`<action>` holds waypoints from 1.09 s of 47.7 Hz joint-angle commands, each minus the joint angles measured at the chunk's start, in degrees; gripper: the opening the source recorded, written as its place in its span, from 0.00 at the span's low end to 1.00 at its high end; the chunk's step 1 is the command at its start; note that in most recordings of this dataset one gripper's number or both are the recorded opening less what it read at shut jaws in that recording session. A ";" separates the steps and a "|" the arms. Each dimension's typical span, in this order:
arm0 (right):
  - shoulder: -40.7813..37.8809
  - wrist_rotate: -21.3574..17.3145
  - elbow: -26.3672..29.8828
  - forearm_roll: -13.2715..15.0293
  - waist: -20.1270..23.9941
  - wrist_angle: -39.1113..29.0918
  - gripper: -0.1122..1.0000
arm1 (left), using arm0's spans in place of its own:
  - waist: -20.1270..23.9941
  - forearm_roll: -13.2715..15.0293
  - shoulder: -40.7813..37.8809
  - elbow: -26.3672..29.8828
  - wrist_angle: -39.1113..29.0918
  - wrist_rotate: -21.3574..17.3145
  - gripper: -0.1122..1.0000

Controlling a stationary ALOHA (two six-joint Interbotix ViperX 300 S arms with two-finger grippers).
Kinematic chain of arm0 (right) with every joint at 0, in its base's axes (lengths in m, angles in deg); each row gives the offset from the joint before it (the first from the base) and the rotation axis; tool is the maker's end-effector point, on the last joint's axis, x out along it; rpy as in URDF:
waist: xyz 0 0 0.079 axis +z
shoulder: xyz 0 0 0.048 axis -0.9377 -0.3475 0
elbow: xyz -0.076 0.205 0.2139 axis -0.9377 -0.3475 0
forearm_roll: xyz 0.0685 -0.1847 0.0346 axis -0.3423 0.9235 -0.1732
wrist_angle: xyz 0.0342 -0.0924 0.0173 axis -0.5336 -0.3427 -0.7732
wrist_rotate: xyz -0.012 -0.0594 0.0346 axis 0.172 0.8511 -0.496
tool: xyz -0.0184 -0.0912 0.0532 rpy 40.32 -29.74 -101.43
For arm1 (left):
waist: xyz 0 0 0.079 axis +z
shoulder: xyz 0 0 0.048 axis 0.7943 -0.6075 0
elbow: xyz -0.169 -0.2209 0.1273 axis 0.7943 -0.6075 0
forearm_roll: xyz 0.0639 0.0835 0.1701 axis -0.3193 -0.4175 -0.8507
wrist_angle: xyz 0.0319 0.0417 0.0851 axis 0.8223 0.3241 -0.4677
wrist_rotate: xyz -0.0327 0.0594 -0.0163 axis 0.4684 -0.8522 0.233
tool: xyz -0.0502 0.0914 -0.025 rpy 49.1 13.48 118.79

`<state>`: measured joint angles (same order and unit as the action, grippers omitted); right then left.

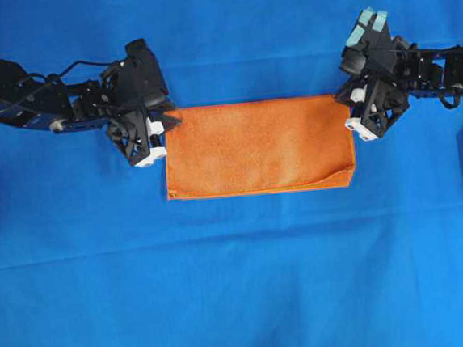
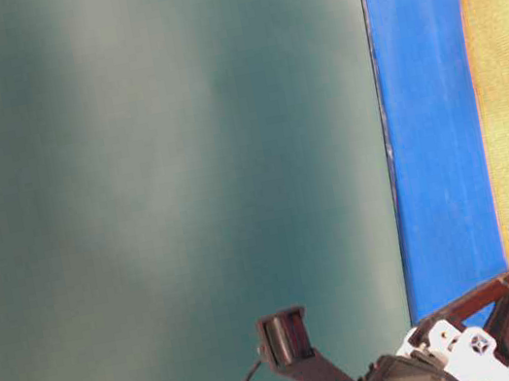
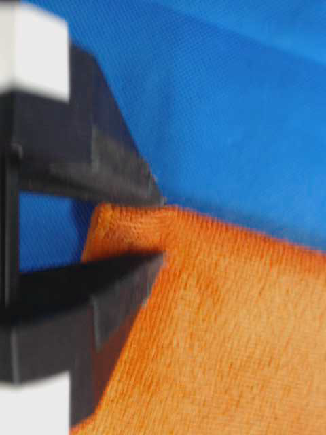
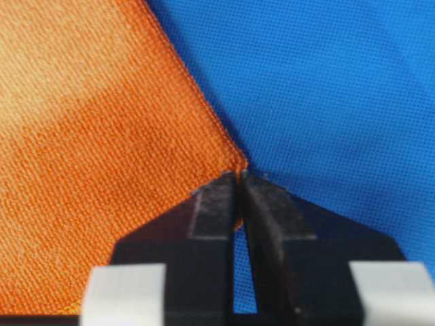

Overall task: Fold the orange towel.
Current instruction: 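Pinch the left and right ends of the folded strip with both grippers, then lift the strip and swing it so the right gripper moves to the far side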

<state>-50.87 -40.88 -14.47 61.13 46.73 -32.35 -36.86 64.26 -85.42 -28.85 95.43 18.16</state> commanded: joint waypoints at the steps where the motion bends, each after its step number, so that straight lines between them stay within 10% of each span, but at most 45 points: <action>1: 0.53 0.09 0.79 0.26 0.00 0.53 0.12 | 0.09 -0.09 -0.79 0.79 -2.99 -0.18 0.20; 20: 2.11 -0.09 0.79 0.26 0.00 -0.09 0.12 | 0.09 -0.09 1.67 2.81 -6.42 -0.18 0.12; 52: 28.30 0.09 1.58 0.97 0.44 -13.45 0.12 | -0.97 -0.09 21.09 2.64 -13.80 -0.18 0.12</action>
<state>-24.85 -40.88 -13.24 61.92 46.81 -45.89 -37.65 64.26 -65.39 -26.66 81.46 17.98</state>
